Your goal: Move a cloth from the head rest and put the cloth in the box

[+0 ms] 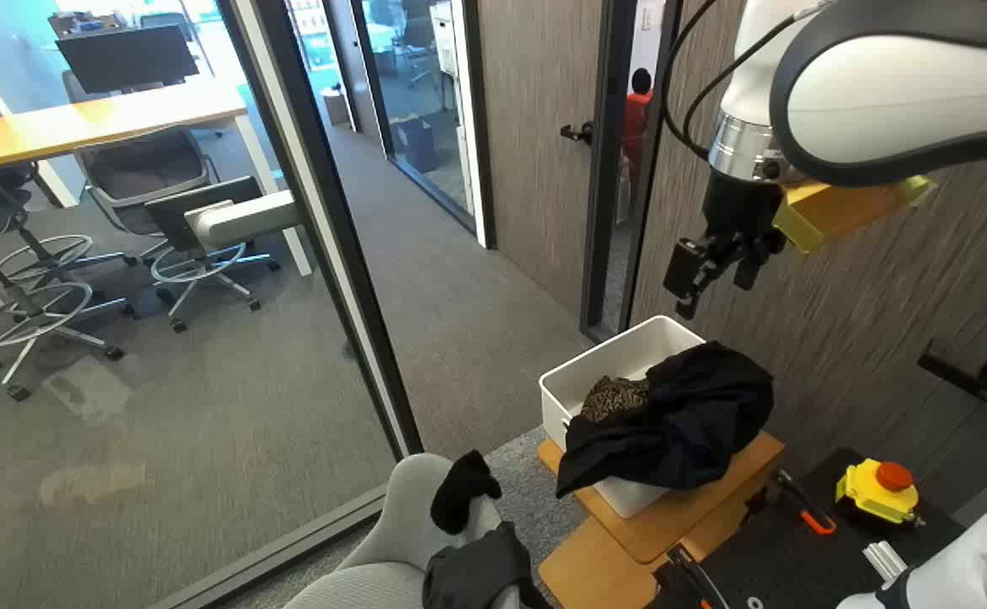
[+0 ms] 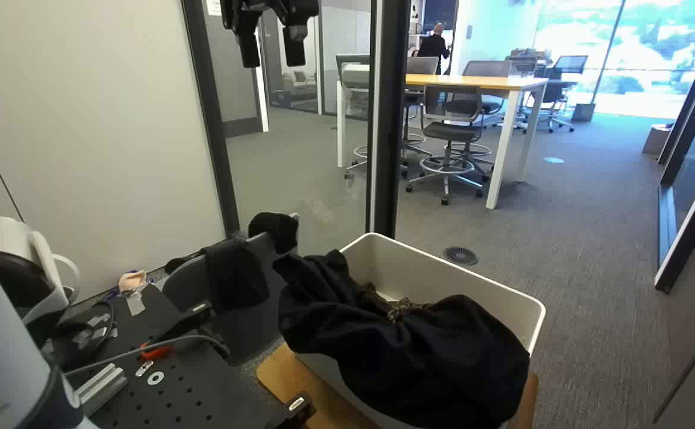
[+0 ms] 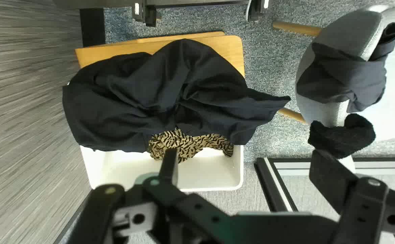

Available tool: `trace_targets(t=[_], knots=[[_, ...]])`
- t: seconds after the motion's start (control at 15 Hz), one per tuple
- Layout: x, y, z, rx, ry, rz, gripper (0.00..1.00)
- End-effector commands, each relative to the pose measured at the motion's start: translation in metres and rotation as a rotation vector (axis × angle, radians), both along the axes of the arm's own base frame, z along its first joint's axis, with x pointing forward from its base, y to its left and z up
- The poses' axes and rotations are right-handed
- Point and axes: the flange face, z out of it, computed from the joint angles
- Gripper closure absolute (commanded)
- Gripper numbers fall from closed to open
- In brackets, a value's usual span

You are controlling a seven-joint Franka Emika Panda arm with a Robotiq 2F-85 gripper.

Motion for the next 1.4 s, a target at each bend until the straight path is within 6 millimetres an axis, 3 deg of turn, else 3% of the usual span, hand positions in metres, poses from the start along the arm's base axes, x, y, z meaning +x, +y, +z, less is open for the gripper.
trace_targets(t=[0.0,0.4,0.6,0.67,0.93,1.33], knots=[[0.001,0.000,0.003,0.000,-0.004,0.000,0.00],[0.004,0.003,0.009,0.003,-0.018,0.016,0.00],[0.026,0.022,0.001,-0.009,0.032,0.123,0.00],[0.038,0.020,-0.010,-0.011,0.055,0.168,0.00],[0.085,0.057,-0.037,-0.011,0.116,0.385,0.00],[0.129,0.145,-0.073,0.023,0.167,0.703,0.00]])
